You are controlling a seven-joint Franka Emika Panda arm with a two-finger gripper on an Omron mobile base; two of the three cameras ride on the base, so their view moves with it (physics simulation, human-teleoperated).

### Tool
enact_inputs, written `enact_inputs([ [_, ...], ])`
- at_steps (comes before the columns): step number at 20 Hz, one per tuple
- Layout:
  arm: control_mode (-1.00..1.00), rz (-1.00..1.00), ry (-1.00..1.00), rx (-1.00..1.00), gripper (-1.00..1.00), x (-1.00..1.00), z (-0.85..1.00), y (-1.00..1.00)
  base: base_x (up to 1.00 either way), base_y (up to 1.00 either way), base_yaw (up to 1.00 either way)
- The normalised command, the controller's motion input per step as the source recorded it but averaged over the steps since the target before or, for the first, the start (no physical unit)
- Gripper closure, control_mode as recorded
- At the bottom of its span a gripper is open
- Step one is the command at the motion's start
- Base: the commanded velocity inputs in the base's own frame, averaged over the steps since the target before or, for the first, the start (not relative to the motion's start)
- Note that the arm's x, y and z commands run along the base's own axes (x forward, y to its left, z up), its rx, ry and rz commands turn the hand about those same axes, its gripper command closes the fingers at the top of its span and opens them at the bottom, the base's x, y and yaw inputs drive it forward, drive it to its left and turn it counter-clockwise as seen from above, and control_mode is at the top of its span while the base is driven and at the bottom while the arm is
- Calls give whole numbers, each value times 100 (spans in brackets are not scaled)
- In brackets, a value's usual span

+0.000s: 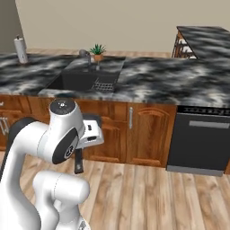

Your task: Move the pot and pan from the stove into the sink.

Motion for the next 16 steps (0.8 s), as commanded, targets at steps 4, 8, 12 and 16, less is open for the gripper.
enact_inputs([
  [4,100,0,0,0,100,0,0,0,80,16,-2],
  [8,100,0,0,0,100,0,0,0,83,22,-2],
  [12,100,0,0,0,100,0,0,0,83,24,-2],
  [16,100,0,0,0,100,0,0,0,73,25,0],
])
